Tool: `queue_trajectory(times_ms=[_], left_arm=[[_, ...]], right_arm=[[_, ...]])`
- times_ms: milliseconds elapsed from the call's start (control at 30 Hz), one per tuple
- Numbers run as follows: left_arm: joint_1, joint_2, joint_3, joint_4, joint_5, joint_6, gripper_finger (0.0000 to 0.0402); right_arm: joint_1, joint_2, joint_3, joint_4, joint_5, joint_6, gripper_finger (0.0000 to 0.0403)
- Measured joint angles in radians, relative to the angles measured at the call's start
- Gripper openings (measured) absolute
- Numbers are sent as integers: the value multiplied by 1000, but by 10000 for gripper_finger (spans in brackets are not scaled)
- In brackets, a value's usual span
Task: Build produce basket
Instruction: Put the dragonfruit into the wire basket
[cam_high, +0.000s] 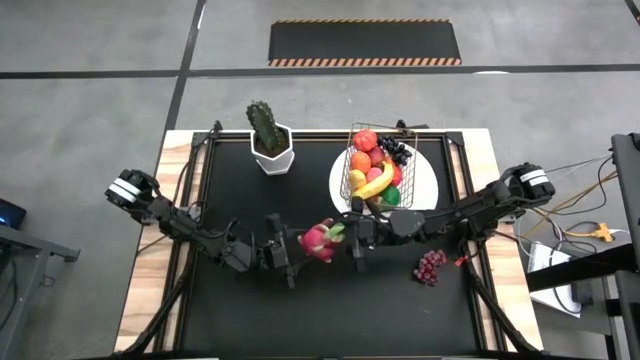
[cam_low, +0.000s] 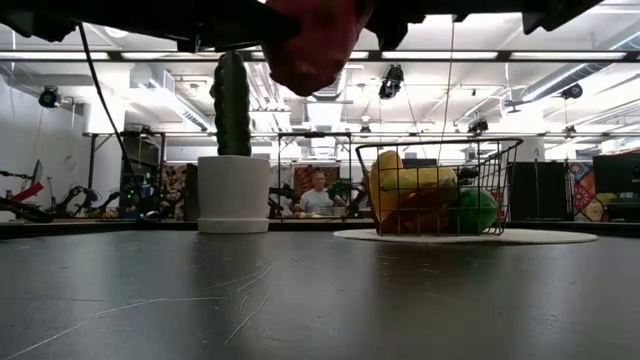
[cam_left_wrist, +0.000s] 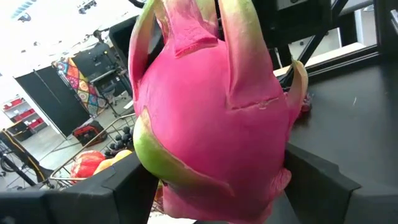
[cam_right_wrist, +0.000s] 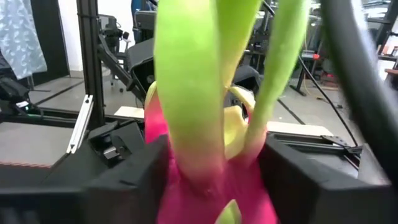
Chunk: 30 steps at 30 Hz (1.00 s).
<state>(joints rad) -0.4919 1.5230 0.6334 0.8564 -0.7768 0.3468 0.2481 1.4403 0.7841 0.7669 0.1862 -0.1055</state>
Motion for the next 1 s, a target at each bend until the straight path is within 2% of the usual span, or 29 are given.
queue_trajectory(times_ms=[167,267,600,767,900,1000], left_arm=[[3,0,4,1,11,-45,286],[6,0,3,-1,10,-50,300],[7,-19,1,-11,13,56,333],[8,-54,4,-18,9,107,334],[8,-102,1,-26,8,159,334],[8,-137,1,-28,8,201,334]], right_arm=[[0,-2,0,-6,-3,-4,98],[0,-2,0,-14,-4,-9,62],[0,-34,5,-94,-3,-3,70],[0,-114,25,-273,5,5,70],[0,-189,71,-455,111,16,70],[0,-226,109,-610,261,42,70]])
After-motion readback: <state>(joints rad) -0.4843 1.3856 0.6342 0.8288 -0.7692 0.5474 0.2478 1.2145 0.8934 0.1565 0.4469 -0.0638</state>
